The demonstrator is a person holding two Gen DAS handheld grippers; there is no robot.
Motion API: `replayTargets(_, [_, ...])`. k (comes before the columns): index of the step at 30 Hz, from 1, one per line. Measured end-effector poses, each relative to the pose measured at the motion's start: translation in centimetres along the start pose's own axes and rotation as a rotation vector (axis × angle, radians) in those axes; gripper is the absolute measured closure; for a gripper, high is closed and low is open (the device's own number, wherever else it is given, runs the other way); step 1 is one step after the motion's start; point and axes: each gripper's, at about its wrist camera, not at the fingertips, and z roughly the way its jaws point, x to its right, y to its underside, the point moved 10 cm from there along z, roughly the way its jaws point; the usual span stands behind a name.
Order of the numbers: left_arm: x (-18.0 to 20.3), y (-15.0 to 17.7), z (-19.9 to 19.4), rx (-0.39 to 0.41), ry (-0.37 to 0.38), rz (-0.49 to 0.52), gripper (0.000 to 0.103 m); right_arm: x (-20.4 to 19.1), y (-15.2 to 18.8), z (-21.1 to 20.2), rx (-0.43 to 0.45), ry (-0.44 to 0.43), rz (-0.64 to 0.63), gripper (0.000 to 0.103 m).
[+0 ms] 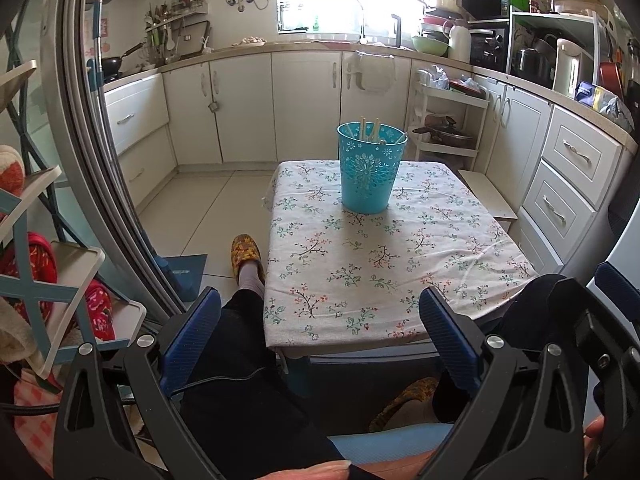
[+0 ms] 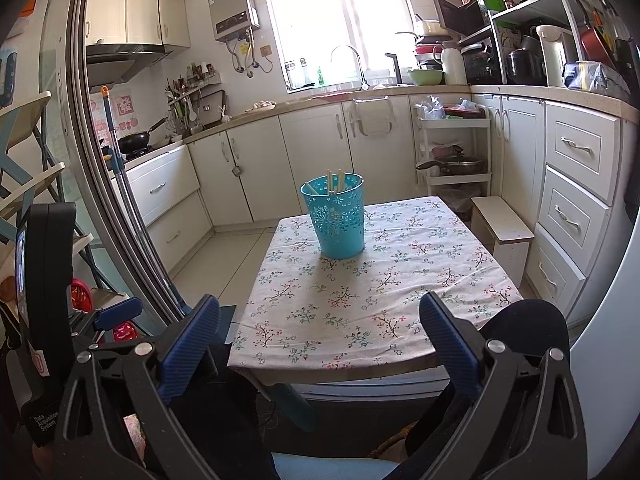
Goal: Organize utensils
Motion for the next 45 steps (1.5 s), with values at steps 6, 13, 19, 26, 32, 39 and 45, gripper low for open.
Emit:
replayTargets(6, [-0.06,0.15,0.01,-0.003,0.0,-0.002,0.008,-0.04,0.0,-0.07,0.003,-0.001,0.0,0.007])
replayTargets(13, [-0.05,0.15,0.04,-0.003,-0.001,-0.001,0.008,-0.14,0.02,-0.04,0.003,-0.001,0.001,0.007])
replayTargets(19, [0.01,0.1,0.05,-0.003,-0.001,-0.001,0.008,-0.12,0.03,-0.05,0.003,0.0,0.002,0.007])
replayTargets(26, [0.05,0.1,0.05,-0.002,-0.001,-0.001,0.008,-0.3,0.02,-0.11,0.005,-0.002,-0.001,0.007])
replayTargets(32, [0.12,0.09,0.03,-0.002,-0.001,0.0,0.008,-0.32,0.03,-0.1,0.005,-0.001,-0.001,0.007])
replayTargets(39, [0.06,0.35,0.19,-0.004,-0.001,0.004,0.008,-0.52,0.06,-0.14,0.004,-0.002,0.0,0.007])
replayTargets(45, [-0.01,0.41,0.21,-0.004,0.0,0.006,0.008,-0.45,0.07,-0.11,0.003,-0.002,0.0,0.007])
